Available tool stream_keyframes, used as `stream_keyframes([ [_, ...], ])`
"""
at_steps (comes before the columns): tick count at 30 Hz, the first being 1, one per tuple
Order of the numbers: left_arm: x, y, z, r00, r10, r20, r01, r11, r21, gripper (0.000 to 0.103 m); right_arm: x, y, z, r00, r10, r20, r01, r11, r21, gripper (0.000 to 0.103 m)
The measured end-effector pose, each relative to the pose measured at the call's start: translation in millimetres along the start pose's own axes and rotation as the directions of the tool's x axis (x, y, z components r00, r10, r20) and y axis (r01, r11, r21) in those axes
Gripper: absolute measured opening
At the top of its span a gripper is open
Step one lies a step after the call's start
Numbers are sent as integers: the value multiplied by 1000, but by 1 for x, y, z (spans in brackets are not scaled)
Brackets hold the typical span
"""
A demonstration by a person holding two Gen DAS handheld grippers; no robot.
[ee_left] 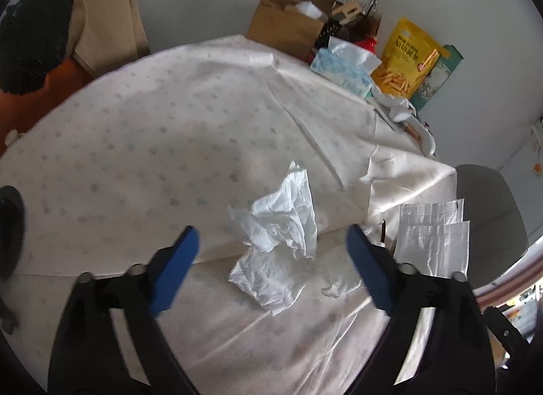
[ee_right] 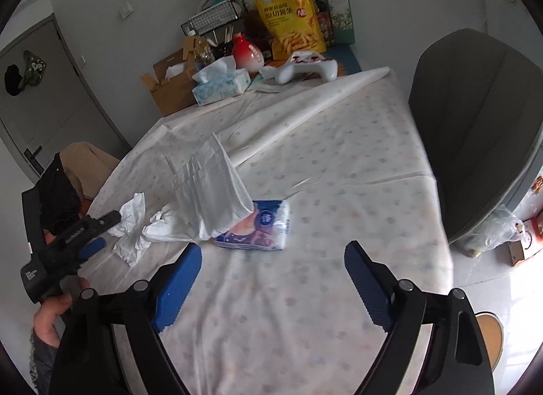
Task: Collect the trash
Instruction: 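Grasp the white tissue with the left gripper while the right gripper grasps the white paper slip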
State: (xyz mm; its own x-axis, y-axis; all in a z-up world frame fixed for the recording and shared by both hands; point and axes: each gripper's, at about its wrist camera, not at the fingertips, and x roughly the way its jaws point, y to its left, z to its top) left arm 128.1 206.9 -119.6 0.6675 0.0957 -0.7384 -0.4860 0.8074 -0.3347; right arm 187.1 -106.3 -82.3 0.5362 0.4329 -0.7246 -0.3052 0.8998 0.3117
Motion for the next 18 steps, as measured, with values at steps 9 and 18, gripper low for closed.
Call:
stream_keyframes([
  [9, -4, 0, -1, 999, 33, 8, -33, 999, 15, 9, 35, 11, 10, 998, 50, -40, -49, 998, 28, 73],
  [18, -39, 6, 11, 998, 35, 57, -36, 999, 20, 9, 67, 9, 26, 992, 103, -79, -96, 991, 89, 34],
])
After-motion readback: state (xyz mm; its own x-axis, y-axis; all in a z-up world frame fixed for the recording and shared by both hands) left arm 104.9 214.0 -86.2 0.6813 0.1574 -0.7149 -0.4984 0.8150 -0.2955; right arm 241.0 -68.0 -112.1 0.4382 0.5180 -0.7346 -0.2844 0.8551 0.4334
